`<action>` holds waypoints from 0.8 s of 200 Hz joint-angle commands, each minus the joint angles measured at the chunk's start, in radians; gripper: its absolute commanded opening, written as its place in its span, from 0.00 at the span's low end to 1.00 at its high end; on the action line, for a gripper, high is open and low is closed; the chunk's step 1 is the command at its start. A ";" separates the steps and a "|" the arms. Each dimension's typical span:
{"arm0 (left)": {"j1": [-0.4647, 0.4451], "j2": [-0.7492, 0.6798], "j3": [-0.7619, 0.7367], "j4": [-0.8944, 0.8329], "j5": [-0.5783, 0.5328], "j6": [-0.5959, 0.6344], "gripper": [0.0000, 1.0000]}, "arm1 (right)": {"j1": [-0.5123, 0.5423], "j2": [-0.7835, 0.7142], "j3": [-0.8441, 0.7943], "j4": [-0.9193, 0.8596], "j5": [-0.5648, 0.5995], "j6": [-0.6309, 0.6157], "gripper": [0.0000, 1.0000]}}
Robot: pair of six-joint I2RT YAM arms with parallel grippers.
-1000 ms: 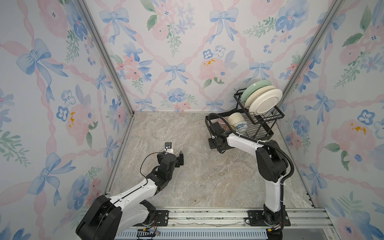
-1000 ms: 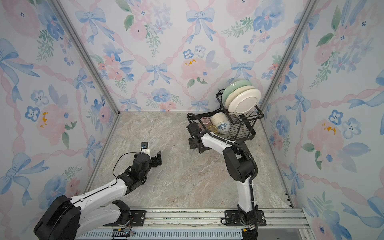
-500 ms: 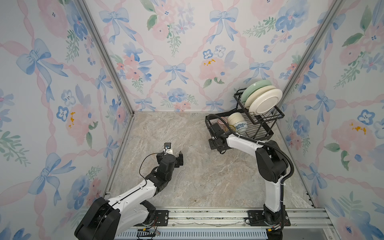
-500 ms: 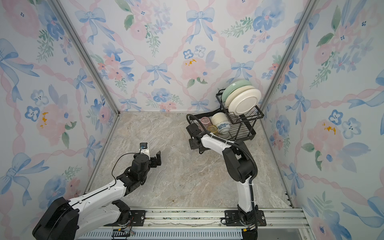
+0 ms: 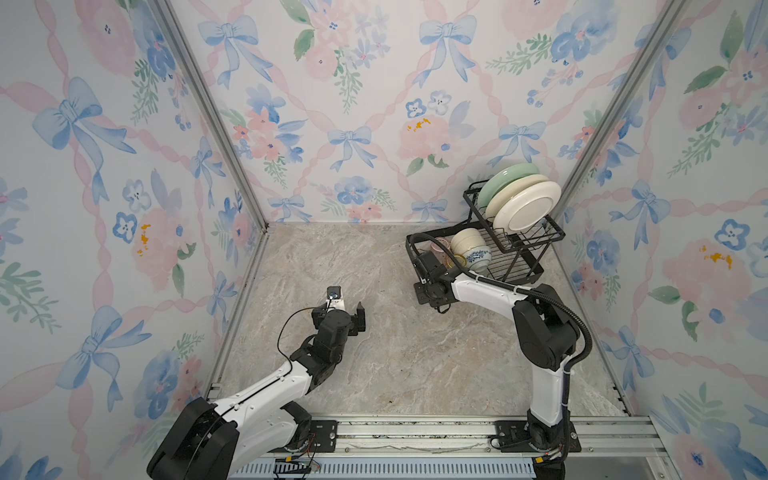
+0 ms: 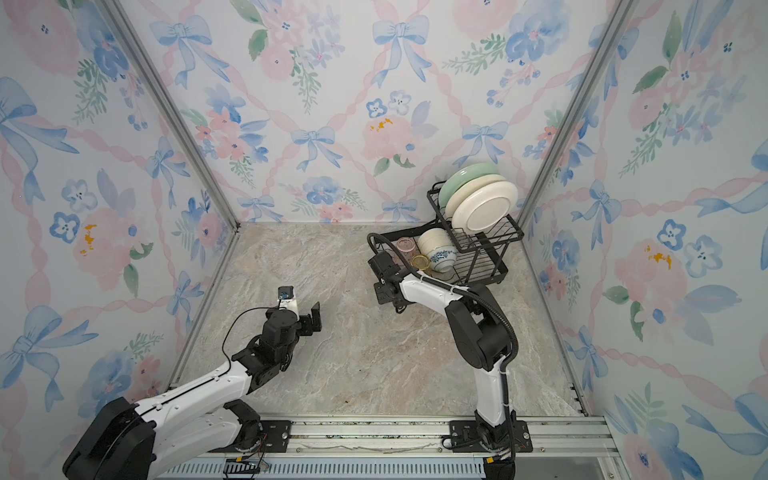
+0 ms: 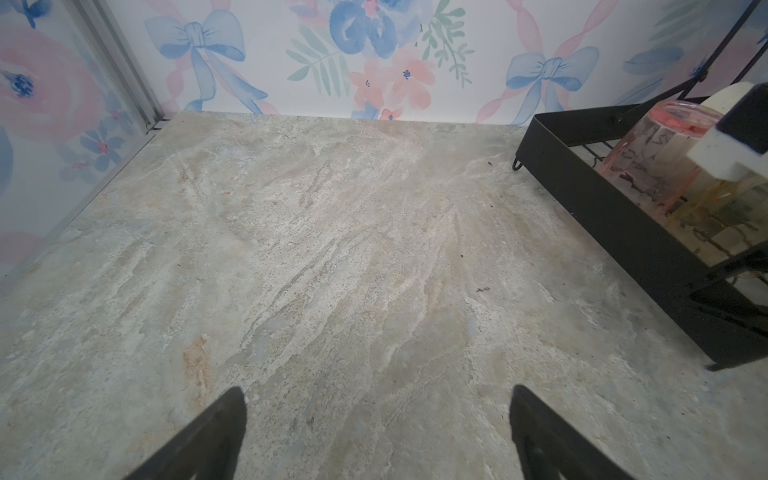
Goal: Unload the mixed dishes from the dish rack
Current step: 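Drag the rack toward the robot with the right gripper while the left reaches in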
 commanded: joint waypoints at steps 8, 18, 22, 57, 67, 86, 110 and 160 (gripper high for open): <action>-0.006 -0.019 -0.012 0.006 -0.028 0.018 0.98 | 0.086 -0.011 -0.063 -0.121 -0.070 0.015 0.00; -0.006 -0.021 -0.013 0.006 -0.031 0.021 0.98 | 0.096 -0.017 -0.069 -0.134 -0.072 0.021 0.00; -0.005 -0.021 -0.013 0.006 -0.033 0.022 0.98 | 0.099 -0.020 -0.072 -0.136 -0.073 0.023 0.00; -0.005 -0.029 -0.016 0.007 -0.043 0.023 0.98 | 0.158 -0.051 -0.117 -0.149 -0.039 0.024 0.00; -0.005 -0.029 -0.016 0.007 -0.044 0.027 0.98 | 0.176 -0.057 -0.133 -0.149 -0.003 0.022 0.00; -0.005 -0.026 -0.014 0.007 -0.048 0.032 0.98 | 0.202 -0.064 -0.153 -0.150 0.028 0.031 0.00; -0.005 -0.030 -0.016 0.007 -0.052 0.035 0.98 | 0.235 -0.078 -0.185 -0.147 0.036 0.045 0.00; -0.004 -0.023 -0.013 0.007 -0.060 0.042 0.98 | 0.349 -0.133 -0.288 -0.137 0.132 0.025 0.00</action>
